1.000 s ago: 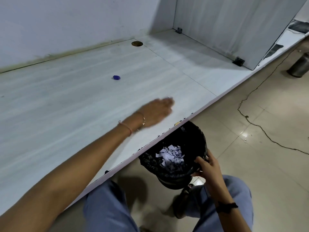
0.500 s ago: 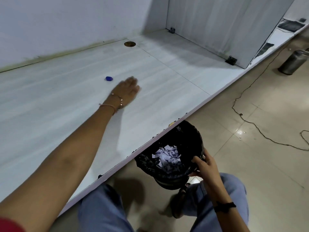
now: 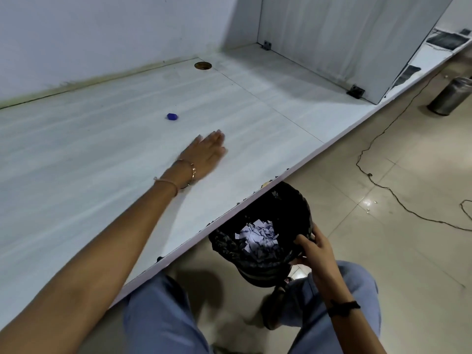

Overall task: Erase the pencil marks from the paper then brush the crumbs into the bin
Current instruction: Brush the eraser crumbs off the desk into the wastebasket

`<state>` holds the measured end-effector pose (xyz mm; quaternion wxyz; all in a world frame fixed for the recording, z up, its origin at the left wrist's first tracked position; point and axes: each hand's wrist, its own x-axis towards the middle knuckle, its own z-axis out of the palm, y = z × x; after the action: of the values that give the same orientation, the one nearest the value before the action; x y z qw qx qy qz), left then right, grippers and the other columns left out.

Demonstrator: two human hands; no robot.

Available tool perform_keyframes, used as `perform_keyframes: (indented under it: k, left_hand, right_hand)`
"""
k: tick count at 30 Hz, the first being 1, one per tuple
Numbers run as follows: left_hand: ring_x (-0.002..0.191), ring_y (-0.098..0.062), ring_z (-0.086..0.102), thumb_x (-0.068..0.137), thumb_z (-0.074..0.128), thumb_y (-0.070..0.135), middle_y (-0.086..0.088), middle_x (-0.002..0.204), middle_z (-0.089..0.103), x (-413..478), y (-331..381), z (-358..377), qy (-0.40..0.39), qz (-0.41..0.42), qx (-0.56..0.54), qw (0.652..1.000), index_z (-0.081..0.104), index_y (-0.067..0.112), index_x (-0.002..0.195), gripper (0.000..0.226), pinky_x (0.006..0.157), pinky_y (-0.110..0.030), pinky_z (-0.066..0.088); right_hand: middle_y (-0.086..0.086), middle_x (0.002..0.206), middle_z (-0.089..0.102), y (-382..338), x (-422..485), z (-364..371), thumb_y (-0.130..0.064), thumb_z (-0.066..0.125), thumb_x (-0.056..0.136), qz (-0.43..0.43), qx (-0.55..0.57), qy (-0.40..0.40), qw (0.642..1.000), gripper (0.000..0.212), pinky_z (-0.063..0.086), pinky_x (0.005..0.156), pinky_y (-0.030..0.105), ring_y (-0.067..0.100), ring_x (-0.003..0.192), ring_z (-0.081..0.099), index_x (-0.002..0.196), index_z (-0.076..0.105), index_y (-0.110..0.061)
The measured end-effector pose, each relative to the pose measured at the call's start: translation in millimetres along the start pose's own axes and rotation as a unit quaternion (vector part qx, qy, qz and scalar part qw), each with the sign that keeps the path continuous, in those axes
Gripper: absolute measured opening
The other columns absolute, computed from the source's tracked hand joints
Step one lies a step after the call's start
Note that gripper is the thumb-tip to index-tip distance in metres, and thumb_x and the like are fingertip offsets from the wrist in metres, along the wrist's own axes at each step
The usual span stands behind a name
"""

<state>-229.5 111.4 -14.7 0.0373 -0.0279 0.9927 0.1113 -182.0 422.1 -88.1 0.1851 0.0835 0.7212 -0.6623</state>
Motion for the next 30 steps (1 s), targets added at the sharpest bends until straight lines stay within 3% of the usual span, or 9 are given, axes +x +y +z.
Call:
perform_keyframes:
  k: [3, 5, 8, 11, 14, 17, 20, 26, 30]
  left_hand:
    - [0.144, -0.028, 0.027, 0.104, 0.026, 0.026, -0.018, 0.158, 0.023, 4.1, 43.4, 8.4, 0.019, 0.069, -0.014, 0.997, 0.029, 0.003, 0.147, 0.049, 0.116, -0.04, 0.021]
    - [0.14, -0.024, 0.035, 0.104, 0.022, 0.034, -0.014, 0.156, 0.03, -21.6, 96.1, 25.9, -0.047, 0.174, -0.051, 0.982, 0.027, 0.005, 0.149, 0.054, 0.119, -0.039, 0.019]
    - [0.148, -0.007, 0.003, 0.107, 0.02, 0.034, 0.001, 0.162, 0.003, -56.8, 124.8, 24.3, -0.097, 0.306, -0.064, 0.945, 0.01, 0.015, 0.155, 0.053, 0.118, -0.024, -0.007]
    - [0.149, -0.016, 0.012, 0.105, 0.021, 0.037, -0.005, 0.163, 0.009, -35.0, 91.3, 9.9, 0.016, 0.176, -0.04, 0.983, 0.012, 0.009, 0.154, 0.057, 0.118, -0.032, 0.003]
    - [0.15, -0.014, -0.002, 0.105, 0.016, 0.042, -0.007, 0.163, -0.003, -15.1, 54.6, 12.8, -0.008, 0.001, 0.013, 1.0, 0.002, 0.011, 0.155, 0.06, 0.119, -0.037, -0.003]
    - [0.149, -0.011, -0.005, 0.104, 0.014, 0.045, -0.002, 0.163, -0.006, -28.1, 81.1, 30.8, -0.051, 0.128, 0.049, 0.989, -0.002, 0.015, 0.155, 0.061, 0.121, -0.044, -0.005]
    - [0.147, -0.005, -0.007, 0.103, 0.014, 0.047, 0.005, 0.161, -0.007, -64.4, 98.9, 35.0, -0.076, 0.229, -0.021, 0.97, -0.003, 0.021, 0.154, 0.06, 0.118, -0.035, -0.014]
    - [0.142, -0.029, 0.033, 0.1, 0.017, 0.054, -0.021, 0.155, 0.029, -83.4, -42.1, -3.7, 0.211, -0.082, -0.013, 0.974, 0.024, 0.003, 0.148, 0.07, 0.109, -0.06, 0.026]
    - [0.149, -0.024, 0.009, 0.103, 0.024, 0.048, -0.016, 0.161, 0.012, -86.9, -154.2, -10.3, 0.126, -0.348, -0.042, 0.928, 0.013, 0.0, 0.152, 0.07, 0.119, -0.046, 0.007]
  right_hand:
    - [0.011, 0.089, 0.058, 0.0, -1.8, 3.0, 0.007, 0.047, 0.088, 0.001, -0.004, 0.0, 1.0, 0.04, 0.053, 0.043, 0.03, 0.029, 0.066, 0.058, 0.121, 0.056, -0.014]
    - [0.012, 0.09, 0.058, -0.6, -4.0, 4.0, 0.008, 0.046, 0.089, 0.001, 0.0, 0.0, 1.0, 0.04, 0.052, 0.042, 0.029, 0.028, 0.065, 0.058, 0.121, 0.056, -0.013]
    - [0.014, 0.091, 0.059, -3.7, -7.3, 2.3, 0.008, 0.045, 0.089, -0.003, 0.003, -0.003, 1.0, 0.039, 0.052, 0.041, 0.029, 0.029, 0.065, 0.059, 0.122, 0.055, -0.011]
    - [0.01, 0.085, 0.059, -6.6, -12.2, 0.8, 0.007, 0.045, 0.089, -0.005, 0.005, -0.002, 1.0, 0.039, 0.053, 0.042, 0.029, 0.026, 0.06, 0.058, 0.12, 0.057, -0.013]
    - [0.007, 0.083, 0.057, -8.8, -15.7, 3.9, 0.007, 0.046, 0.089, -0.014, 0.005, -0.009, 1.0, 0.039, 0.053, 0.042, 0.028, 0.016, 0.053, 0.055, 0.119, 0.057, -0.016]
    - [0.011, 0.087, 0.058, -6.3, -15.5, 7.9, 0.006, 0.046, 0.089, -0.015, -0.001, -0.006, 1.0, 0.038, 0.053, 0.043, 0.028, 0.02, 0.057, 0.055, 0.121, 0.056, -0.012]
    - [0.018, 0.102, 0.062, -4.5, -14.8, 11.4, 0.004, 0.046, 0.092, -0.016, 0.003, -0.016, 1.0, 0.039, 0.052, 0.044, 0.028, 0.03, 0.07, 0.059, 0.125, 0.055, -0.015]
    - [0.017, 0.097, 0.059, -5.8, -16.7, 17.1, 0.007, 0.046, 0.091, -0.013, 0.005, -0.03, 0.999, 0.037, 0.051, 0.041, 0.025, 0.027, 0.073, 0.06, 0.12, 0.057, -0.012]
    - [0.017, 0.093, 0.058, -4.2, -17.2, 21.7, 0.008, 0.045, 0.089, -0.02, -0.006, -0.033, 0.999, 0.036, 0.053, 0.041, 0.027, 0.029, 0.073, 0.058, 0.117, 0.057, -0.011]
